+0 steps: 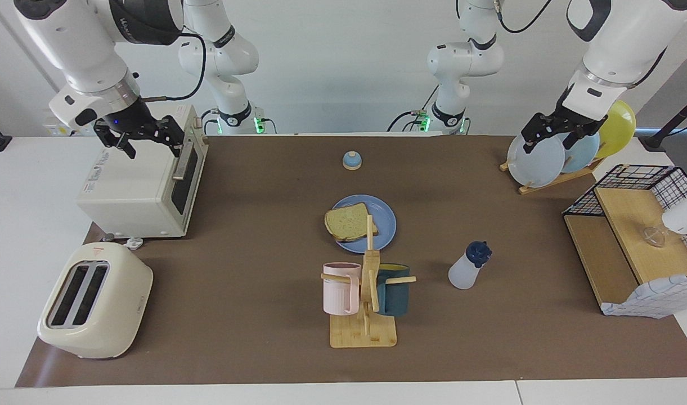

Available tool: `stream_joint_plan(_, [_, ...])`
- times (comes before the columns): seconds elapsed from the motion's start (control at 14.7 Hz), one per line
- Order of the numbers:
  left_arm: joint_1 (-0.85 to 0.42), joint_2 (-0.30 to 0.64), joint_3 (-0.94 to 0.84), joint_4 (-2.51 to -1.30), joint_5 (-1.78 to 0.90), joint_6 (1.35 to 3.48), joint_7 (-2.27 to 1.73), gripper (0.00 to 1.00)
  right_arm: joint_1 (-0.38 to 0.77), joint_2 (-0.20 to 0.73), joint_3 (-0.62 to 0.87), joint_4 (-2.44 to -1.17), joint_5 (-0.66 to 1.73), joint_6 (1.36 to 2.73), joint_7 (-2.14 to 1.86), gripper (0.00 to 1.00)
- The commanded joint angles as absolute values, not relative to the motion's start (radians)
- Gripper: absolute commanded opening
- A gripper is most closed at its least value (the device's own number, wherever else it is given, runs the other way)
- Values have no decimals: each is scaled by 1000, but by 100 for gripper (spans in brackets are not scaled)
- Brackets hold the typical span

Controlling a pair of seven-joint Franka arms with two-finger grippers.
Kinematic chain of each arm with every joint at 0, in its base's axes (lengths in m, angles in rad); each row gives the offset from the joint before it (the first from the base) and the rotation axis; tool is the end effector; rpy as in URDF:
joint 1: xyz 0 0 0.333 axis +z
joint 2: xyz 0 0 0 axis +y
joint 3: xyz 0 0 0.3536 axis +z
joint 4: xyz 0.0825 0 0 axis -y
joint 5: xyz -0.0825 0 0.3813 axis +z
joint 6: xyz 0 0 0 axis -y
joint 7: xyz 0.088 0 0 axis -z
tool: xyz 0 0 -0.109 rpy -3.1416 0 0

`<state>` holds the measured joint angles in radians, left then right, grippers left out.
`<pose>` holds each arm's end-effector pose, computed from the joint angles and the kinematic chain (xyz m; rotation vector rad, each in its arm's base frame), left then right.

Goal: Put bread on plate and add seasoning

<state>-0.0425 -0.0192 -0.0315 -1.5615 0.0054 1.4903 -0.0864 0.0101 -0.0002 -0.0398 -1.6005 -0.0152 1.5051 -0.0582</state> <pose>0.5353 -0.0393 0.6680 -3.1304 -0.0199 0.0804 0.5429 -0.0179 0.6410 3.1267 0.0441 -0.1499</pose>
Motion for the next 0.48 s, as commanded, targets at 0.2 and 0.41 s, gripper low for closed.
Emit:
stream_joint_plan(0.2, [29,-15,-104,-1592,-25,1568,-72,100,9,-12,-41,-1611,-18,1508,-81,100])
stream_joint_plan(0.41, [22,11,-100,-1533,-14,1493,-72,100,9,-12,-41,-1611,-18,1508,-81,100])
